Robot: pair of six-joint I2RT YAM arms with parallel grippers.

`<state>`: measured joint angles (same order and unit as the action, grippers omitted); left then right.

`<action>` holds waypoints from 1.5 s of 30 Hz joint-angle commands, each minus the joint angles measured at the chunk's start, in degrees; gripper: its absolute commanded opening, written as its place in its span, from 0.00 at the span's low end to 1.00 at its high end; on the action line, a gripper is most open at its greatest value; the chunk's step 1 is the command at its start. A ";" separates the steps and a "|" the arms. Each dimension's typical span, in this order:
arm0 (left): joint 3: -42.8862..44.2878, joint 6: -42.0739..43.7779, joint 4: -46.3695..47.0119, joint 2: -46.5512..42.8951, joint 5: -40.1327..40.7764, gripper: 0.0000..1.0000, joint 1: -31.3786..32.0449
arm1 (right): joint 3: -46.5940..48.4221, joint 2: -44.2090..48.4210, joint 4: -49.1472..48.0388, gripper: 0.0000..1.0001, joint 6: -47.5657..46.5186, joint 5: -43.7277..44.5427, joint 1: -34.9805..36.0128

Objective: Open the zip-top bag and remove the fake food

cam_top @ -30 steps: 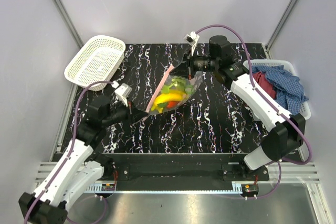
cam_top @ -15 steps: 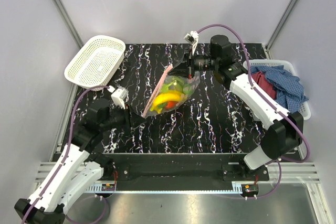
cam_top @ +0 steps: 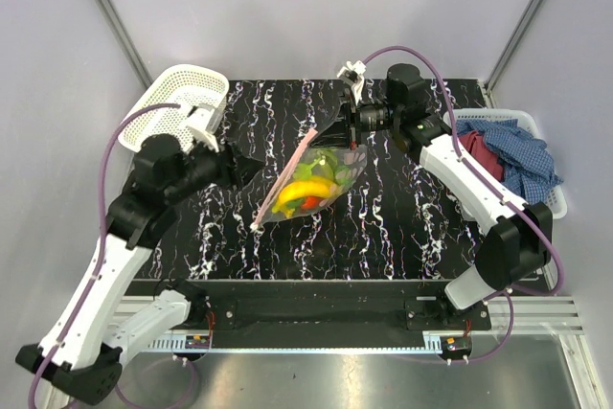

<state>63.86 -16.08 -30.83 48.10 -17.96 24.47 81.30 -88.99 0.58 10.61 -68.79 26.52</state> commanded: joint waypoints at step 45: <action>-7.87 -7.19 15.79 6.22 -18.52 0.00 0.23 | 2.37 0.83 4.40 0.50 17.99 15.20 0.11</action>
<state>54.35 -18.52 -21.74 53.84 -33.06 24.47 80.03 -89.03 -2.83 18.61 -67.26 26.52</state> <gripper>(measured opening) 0.012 0.241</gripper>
